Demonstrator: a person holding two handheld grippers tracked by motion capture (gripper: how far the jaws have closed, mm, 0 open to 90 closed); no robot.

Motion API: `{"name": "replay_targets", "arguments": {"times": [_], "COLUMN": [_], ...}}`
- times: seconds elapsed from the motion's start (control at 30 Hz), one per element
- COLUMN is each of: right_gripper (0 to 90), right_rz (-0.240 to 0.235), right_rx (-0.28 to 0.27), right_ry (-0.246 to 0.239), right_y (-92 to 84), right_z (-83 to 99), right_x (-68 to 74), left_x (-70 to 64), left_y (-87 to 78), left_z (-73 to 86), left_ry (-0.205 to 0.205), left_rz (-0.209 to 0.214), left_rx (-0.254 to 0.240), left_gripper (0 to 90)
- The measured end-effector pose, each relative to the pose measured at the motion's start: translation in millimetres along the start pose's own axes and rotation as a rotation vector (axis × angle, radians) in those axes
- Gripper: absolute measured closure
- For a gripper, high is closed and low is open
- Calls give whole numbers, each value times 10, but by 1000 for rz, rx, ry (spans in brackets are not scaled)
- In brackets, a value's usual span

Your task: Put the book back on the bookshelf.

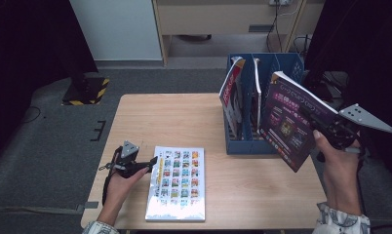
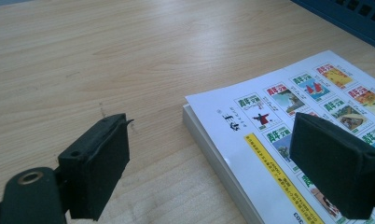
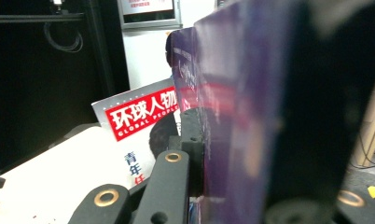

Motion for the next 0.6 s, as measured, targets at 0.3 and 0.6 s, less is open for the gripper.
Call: {"name": "replay_targets", "arguments": {"times": [0.3, 0.6], "right_gripper": [843, 843], "right_rz": [66, 119], "right_rx": [5, -1], "right_ry": [-30, -24], "right_y": [51, 231], "right_z": [27, 21], "right_x": [-38, -148], "left_x": [-7, -2], "left_y": [1, 4], "left_z": [1, 6], "left_ry": [1, 0], "left_rz": [2, -3], "left_rx": [0, 2], "left_gripper": [119, 118]}}
Point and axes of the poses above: each handheld gripper's, and its own axes: y roughly forward along the jaws, z roughly out of its underside, x roughly to its left, the point moved 4 cm from there along y, roughly forward along the jaws, and after that the axes turned 15 degrees about -z, right-handed, at the moved point
